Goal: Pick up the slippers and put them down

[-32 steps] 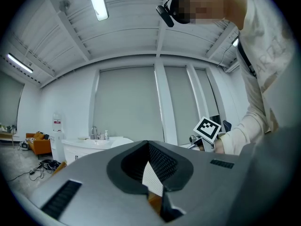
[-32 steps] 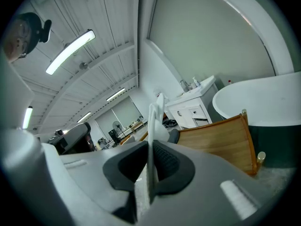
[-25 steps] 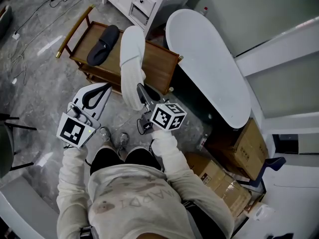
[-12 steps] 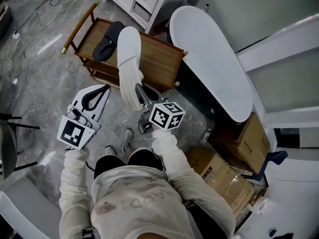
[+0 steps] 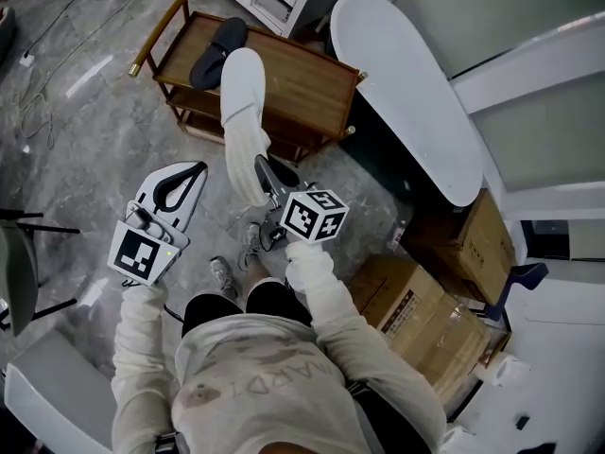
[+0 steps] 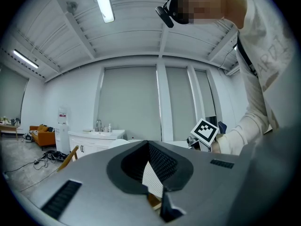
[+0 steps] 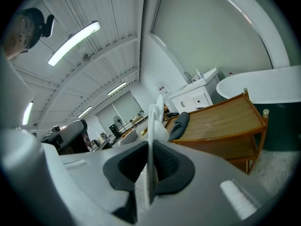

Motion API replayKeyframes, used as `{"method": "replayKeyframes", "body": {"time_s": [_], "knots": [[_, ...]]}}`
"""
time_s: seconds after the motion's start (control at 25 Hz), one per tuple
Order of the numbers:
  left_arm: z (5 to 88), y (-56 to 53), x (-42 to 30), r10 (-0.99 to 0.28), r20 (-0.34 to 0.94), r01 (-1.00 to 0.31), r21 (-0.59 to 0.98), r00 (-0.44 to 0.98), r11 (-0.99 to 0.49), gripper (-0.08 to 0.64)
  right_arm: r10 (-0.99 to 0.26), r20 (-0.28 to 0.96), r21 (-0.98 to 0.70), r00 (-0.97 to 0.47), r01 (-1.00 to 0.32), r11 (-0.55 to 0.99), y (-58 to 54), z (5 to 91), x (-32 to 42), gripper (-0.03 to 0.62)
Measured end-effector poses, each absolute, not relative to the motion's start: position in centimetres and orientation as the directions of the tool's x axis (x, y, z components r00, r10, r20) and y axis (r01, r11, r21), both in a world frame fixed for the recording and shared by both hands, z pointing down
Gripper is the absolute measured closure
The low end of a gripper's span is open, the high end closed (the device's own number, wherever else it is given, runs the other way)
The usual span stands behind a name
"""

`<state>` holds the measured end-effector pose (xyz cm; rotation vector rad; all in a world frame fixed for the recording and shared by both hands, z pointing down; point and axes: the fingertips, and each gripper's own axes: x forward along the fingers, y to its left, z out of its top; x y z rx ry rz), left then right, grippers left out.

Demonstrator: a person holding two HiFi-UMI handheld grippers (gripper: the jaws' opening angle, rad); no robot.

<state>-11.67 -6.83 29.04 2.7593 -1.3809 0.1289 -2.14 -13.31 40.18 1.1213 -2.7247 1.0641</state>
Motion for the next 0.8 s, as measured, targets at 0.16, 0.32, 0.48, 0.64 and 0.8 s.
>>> {"method": "replayKeyframes", "body": {"time_s": [0.16,0.32,0.48,0.64,0.8], "knots": [[29.9,-4.6,-12.9,-0.792,0.1,-0.797,0.025,0.602,-0.603,0.557,-0.619,0.274,-0.587,-0.736,-0.638,0.499,-10.8,41.4,-3.1,0.548],[30.7,-3.5,-13.6,-0.79,0.102,-0.796,0.039,0.604,-0.604,0.557,-0.612,0.306,-0.579,-0.73,-0.652,0.489,-9.6,42.7,-3.4,0.549],[31.5,-3.0,-14.2,-0.798,0.101,-0.804,0.043,0.594,-0.593,0.557,-0.596,0.335,-0.576,-0.73,-0.66,0.483,-8.9,44.2,-3.8,0.548],[32.0,-2.7,-15.2,-0.815,0.092,-0.82,0.064,0.572,-0.569,0.557,-0.583,0.362,-0.572,-0.728,-0.667,0.478,-8.4,45.6,-4.1,0.549],[33.2,-2.6,-15.7,-0.828,0.104,-0.834,0.071,0.551,-0.547,0.557,-0.564,0.386,-0.574,-0.73,-0.669,0.473,-8.2,47.5,-4.1,0.549]]}}
